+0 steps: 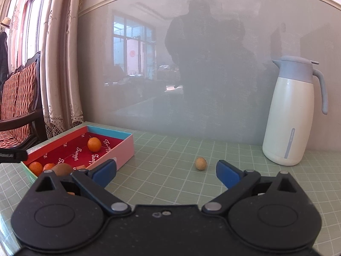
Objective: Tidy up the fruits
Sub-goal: 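Reach the right gripper to the small round nut and close on it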
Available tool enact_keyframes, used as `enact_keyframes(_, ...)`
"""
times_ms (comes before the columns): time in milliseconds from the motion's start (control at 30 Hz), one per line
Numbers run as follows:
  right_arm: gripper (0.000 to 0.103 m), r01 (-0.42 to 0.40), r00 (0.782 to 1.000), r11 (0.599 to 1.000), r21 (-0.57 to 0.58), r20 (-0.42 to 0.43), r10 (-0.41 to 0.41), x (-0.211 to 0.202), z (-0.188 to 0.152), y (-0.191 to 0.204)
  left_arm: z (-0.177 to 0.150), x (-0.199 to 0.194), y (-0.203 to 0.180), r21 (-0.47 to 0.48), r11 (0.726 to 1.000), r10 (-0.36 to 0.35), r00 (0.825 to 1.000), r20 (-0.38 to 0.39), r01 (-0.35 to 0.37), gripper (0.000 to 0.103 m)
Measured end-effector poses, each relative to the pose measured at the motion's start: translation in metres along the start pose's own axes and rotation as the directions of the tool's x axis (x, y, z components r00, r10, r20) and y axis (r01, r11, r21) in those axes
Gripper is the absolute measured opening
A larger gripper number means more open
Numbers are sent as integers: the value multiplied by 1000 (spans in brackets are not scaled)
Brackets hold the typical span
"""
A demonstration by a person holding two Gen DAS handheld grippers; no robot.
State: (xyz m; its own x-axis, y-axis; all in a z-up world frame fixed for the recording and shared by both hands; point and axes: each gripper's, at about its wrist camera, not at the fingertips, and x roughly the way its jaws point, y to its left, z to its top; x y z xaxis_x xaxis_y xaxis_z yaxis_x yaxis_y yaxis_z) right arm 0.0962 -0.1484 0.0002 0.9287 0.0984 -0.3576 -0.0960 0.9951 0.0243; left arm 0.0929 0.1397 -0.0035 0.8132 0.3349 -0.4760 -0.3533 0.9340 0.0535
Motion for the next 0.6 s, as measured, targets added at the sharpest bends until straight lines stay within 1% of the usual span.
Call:
enact_keyframes(167, 100, 0, 1000, 1000, -1, 0, 0, 0, 1, 5, -14, -15, 9, 24, 999, 27, 999, 23, -28, 91)
enact_keyframes(300, 100, -3, 1000, 1000, -8, -6, 3, 2, 3, 11, -23, -21, 17, 11, 1000, 6, 1000, -2, -6, 92)
enact_keyframes(400, 100, 1, 1000, 1000, -22, -13, -1, 4, 3, 14, -33, -22, 19, 31, 1000, 2, 1000, -12, -2, 92)
enact_keyframes(500, 100, 0, 1000, 999, -32, -21, -1, 6, 3, 18, -39, -23, 26, 8, 1000, -14, 999, -37, 14, 92)
enact_keyframes(600, 99, 3, 999, 999, -46, -32, -5, 12, 4, 23, -41, -22, 31, 4, 1000, -15, 999, -43, 16, 93)
